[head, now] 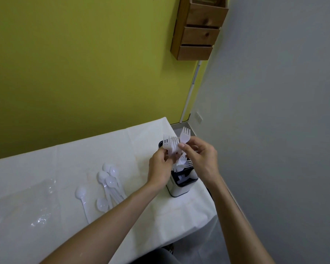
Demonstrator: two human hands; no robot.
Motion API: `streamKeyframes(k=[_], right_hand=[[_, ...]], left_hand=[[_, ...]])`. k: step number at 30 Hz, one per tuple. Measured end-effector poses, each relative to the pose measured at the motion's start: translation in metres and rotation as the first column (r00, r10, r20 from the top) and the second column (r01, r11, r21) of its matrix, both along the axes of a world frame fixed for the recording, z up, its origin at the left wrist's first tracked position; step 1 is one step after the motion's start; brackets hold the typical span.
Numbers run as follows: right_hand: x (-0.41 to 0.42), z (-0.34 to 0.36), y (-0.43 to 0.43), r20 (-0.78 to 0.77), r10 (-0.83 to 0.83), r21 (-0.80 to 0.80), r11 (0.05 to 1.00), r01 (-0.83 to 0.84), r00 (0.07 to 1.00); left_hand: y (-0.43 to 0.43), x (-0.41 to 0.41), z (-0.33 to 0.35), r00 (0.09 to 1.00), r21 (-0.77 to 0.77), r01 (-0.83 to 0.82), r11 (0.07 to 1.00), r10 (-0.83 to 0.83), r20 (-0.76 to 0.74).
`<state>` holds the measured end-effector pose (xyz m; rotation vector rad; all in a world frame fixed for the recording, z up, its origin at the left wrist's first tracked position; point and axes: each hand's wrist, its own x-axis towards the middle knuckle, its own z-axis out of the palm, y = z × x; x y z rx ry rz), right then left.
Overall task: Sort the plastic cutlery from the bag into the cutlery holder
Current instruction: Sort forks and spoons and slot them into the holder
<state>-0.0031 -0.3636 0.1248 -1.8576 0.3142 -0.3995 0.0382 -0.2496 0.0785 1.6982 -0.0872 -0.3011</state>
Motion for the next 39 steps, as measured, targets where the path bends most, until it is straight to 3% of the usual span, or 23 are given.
streamKeyframes(k=[4,8,13,16,20,23,34,39], right_hand=[[-0.003,-0.009,-0.004,0.01,-0.095,0.052,0.994,0.094,0.995],[-0.008,-0.025,-0.015,-0.009,-0.177,-0.068,0.982,0.176,0.984],[-0.019,-0.055,-0.017,-0.178,-0.144,-0.284,0.955,0.089,0.973],[-0.023,-0.06,-0.015,-0.199,-0.084,-0.306,0.952,0.02,0.976],[-0.027,-0.045,-0.012,-0.057,-0.045,-0.229,0.973,0.031,0.997],[-0.026,-0.038,-0.009,0.045,0.0,-0.266,0.964,0.012,0.999],[-0.026,-0.056,-0.004,0.05,0.008,-0.398,0.917,0.012,0.999],[-0.024,-0.077,-0.003,0.13,-0.056,-0.568,0.814,0.12,0.99]], left_hand=[[0.004,0.002,0.002,1.0,0.012,-0.027,1.0,0.027,0.01],[0.008,-0.002,0.003,0.998,0.078,-0.028,0.997,0.023,0.061],[0.009,-0.009,-0.005,0.996,0.183,-0.004,0.983,-0.013,0.094],[0.006,-0.012,-0.012,0.991,0.235,-0.001,0.972,-0.03,0.127],[0.0,-0.013,-0.021,0.989,0.318,0.036,0.947,-0.08,0.128],[-0.004,-0.013,-0.024,0.976,0.347,0.029,0.937,-0.102,0.193],[0.006,-0.02,-0.037,0.944,0.289,0.067,0.955,-0.154,0.292],[0.023,-0.022,-0.04,0.942,0.222,0.103,0.97,-0.167,0.291]])
